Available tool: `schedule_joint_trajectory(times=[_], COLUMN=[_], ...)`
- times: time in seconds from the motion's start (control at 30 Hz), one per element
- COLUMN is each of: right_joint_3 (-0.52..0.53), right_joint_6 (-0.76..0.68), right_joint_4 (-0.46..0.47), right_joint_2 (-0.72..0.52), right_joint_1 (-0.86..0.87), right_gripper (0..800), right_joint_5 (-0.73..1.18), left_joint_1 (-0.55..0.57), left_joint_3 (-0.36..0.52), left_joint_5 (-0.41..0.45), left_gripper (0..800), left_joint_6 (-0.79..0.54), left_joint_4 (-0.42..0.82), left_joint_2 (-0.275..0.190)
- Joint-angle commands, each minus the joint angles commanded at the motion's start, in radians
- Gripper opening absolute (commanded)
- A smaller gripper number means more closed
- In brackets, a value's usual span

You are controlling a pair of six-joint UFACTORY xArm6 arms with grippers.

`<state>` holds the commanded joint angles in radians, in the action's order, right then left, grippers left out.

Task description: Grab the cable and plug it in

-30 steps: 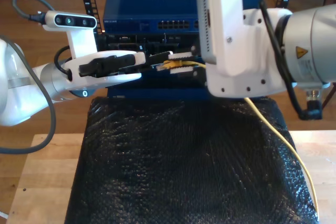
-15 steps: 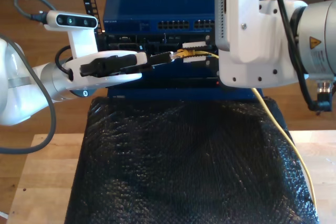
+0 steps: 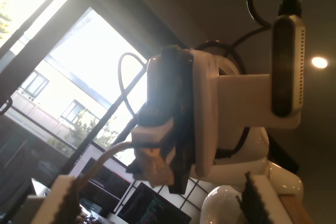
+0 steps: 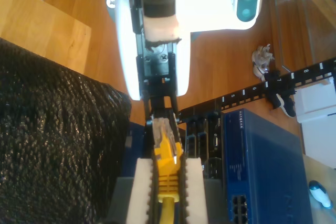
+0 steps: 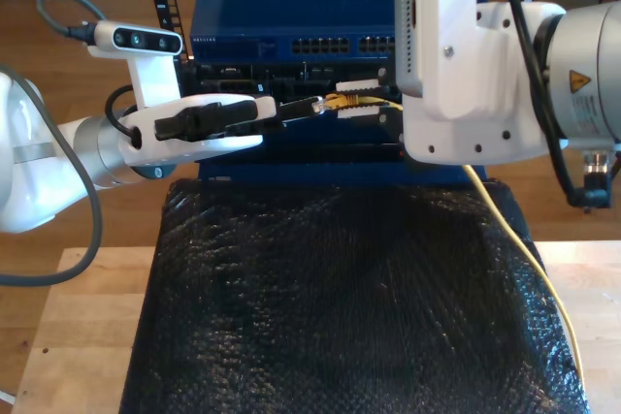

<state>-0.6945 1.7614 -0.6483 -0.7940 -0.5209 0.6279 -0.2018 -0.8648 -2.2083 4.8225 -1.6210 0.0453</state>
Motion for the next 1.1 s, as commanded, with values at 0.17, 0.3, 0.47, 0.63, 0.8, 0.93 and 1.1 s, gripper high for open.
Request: schedule_joint_trajectory(times=[0.17, 0.3, 0.47, 0.63, 0.8, 0.93, 1.1], right_joint_3=[0.006, 0.005, 0.006, 0.006, 0.006, 0.008, 0.008], right_joint_6=[0.0, 0.0, 0.0, 0.0, 0.0, 0.0, 0.002], right_joint_4=[0.002, 0.002, 0.002, 0.002, 0.002, 0.002, 0.003], right_joint_2=[0.009, 0.011, 0.017, 0.017, 0.025, 0.031, 0.055], right_joint_1=[0.0, 0.0, 0.0, -0.002, 0.0, -0.002, 0.0], right_gripper=[2, 2, 2, 2, 1, 2, 2], right_joint_5=[-0.021, -0.025, -0.025, -0.025, -0.025, -0.032, -0.04], left_joint_1=[0.0, 0.0, 0.0, -0.002, -0.003, -0.026, -0.032], left_joint_3=[0.0, 0.0, 0.002, 0.002, 0.002, 0.0, -0.002], left_joint_5=[0.002, 0.003, 0.017, 0.049, 0.057, 0.081, 0.091], left_gripper=[721, 721, 724, 728, 739, 743, 748], left_joint_6=[0.0, 0.0, 0.0, 0.0, 0.0, 0.0, 0.0], left_joint_4=[0.002, 0.002, 0.021, 0.049, 0.051, 0.049, 0.051], left_joint_2=[-0.002, -0.002, -0.002, -0.006, -0.009, -0.009, -0.011])
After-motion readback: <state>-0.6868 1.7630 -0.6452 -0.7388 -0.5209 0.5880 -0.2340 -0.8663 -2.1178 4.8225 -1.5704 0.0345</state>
